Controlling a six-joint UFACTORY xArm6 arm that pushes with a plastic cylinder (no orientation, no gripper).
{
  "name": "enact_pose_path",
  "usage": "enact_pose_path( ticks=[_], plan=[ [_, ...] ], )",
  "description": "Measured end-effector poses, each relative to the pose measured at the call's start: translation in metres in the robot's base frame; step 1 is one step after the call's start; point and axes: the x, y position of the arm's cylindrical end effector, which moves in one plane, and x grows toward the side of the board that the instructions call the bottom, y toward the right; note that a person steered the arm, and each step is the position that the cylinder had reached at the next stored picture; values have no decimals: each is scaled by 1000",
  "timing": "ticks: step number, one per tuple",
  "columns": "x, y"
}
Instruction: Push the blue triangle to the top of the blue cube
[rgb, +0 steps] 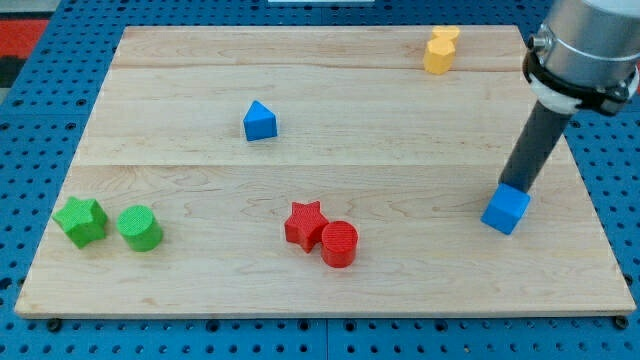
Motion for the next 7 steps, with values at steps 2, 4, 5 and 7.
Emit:
enact_pose_path(
  ticks=[2, 4, 5, 7],
  plan=[
    [13, -8],
    [-109, -108],
    [-134, -205],
    [-157, -289]
  ],
)
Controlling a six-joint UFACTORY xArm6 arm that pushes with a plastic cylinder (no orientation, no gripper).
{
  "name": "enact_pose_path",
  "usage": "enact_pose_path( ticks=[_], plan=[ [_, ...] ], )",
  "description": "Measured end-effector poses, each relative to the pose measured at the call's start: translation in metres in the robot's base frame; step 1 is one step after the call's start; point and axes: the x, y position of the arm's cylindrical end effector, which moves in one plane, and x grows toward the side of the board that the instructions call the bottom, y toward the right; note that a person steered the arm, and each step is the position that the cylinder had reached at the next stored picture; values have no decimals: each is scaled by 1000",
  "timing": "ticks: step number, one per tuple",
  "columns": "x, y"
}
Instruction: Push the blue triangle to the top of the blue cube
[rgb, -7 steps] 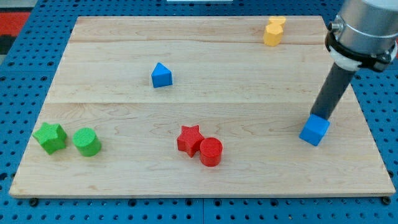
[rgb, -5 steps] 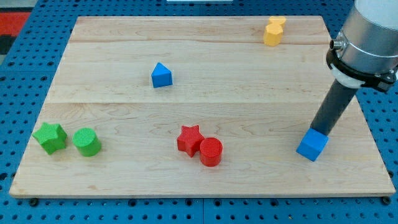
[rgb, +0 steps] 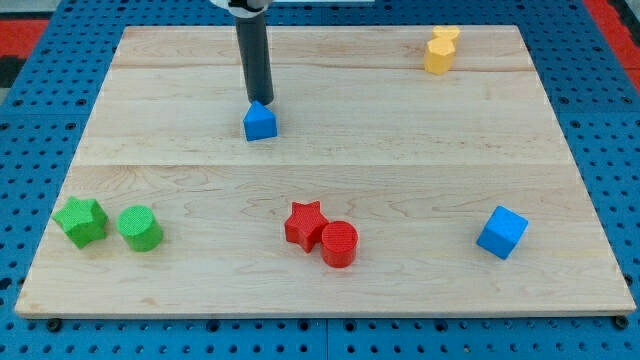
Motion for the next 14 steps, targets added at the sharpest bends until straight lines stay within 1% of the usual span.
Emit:
enact_pose_path(
  ticks=[1, 2, 3, 4, 5, 6, 7, 8, 9, 10, 11, 12, 13, 14],
  plan=[
    [-2, 0],
    [-3, -16],
    [-11, -53],
    [-5, -84],
    [24, -46],
    [26, 35],
    [52, 49],
    [52, 17],
    [62, 1],
    [91, 21],
    [125, 77],
    [103, 79],
    [103, 15],
    [96, -18]
  ],
)
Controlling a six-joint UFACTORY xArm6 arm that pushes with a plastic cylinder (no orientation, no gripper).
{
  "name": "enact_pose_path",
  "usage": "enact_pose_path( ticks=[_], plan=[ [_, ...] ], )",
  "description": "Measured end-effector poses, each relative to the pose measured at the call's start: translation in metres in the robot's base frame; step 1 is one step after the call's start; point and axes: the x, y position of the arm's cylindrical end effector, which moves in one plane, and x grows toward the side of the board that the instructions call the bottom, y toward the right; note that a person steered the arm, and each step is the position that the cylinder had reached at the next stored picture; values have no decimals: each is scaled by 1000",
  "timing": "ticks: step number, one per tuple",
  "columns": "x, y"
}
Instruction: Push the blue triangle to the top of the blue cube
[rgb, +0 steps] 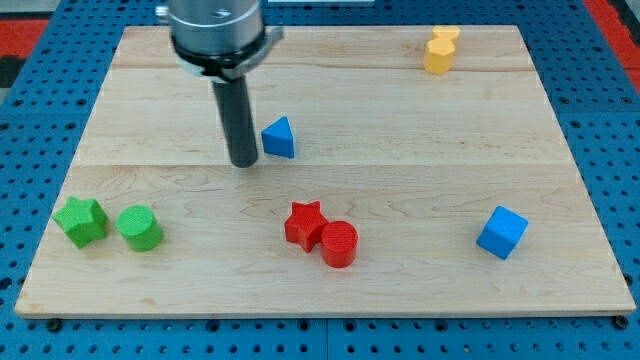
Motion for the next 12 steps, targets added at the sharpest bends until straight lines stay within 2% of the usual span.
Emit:
enact_pose_path(
  ticks=[1, 2, 3, 4, 6, 8, 12],
  plan=[
    [-30, 10],
    [-17, 69],
    [-21, 122],
    [0, 165],
    [4, 261],
    [4, 283],
    [56, 327]
  ],
)
